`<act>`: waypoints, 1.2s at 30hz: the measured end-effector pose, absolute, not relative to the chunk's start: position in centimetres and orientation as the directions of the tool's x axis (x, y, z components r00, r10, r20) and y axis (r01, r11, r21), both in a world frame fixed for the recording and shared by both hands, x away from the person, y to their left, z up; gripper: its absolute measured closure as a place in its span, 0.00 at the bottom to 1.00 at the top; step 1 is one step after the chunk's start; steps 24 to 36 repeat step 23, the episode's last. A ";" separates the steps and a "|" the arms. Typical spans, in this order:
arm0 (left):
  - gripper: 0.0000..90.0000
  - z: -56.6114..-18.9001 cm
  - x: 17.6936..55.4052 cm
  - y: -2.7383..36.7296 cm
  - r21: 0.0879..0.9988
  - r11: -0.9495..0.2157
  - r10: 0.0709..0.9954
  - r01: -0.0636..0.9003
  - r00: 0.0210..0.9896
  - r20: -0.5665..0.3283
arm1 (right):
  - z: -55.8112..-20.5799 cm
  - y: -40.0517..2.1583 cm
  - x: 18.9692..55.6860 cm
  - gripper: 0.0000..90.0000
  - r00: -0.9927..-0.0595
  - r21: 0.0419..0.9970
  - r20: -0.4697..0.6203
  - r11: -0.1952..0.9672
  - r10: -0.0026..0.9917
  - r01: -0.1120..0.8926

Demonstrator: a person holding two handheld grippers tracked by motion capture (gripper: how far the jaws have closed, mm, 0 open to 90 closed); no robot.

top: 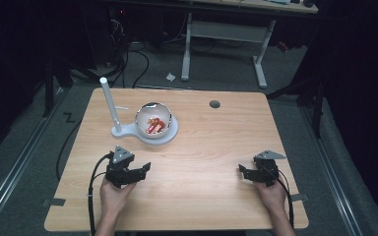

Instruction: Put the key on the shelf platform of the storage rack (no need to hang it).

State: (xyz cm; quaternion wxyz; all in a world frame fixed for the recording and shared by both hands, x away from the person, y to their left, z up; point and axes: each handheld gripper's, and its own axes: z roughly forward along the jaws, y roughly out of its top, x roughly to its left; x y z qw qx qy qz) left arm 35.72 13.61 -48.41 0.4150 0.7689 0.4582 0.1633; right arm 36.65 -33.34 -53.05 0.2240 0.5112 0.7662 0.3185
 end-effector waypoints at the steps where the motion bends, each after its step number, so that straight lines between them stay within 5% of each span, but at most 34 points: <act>1: 0.34 -48.7 35.7 13.5 0.784 -0.239 0.842 0.573 0.524 -0.126 | -53.0 -33.3 36.7 0.30 -0.377 0.717 -0.017 0.274 0.926 0.641; 14: 0.34 -52.5 36.3 12.0 0.730 -0.327 0.878 0.600 0.478 0.000 | -53.0 -33.3 36.6 0.30 -0.376 0.717 -0.018 0.274 0.926 0.641; 36: 0.32 -53.6 36.3 11.9 0.742 -0.304 0.885 0.597 0.466 -0.013 | -53.0 -33.3 36.6 0.30 -0.376 0.717 -0.018 0.274 0.926 0.641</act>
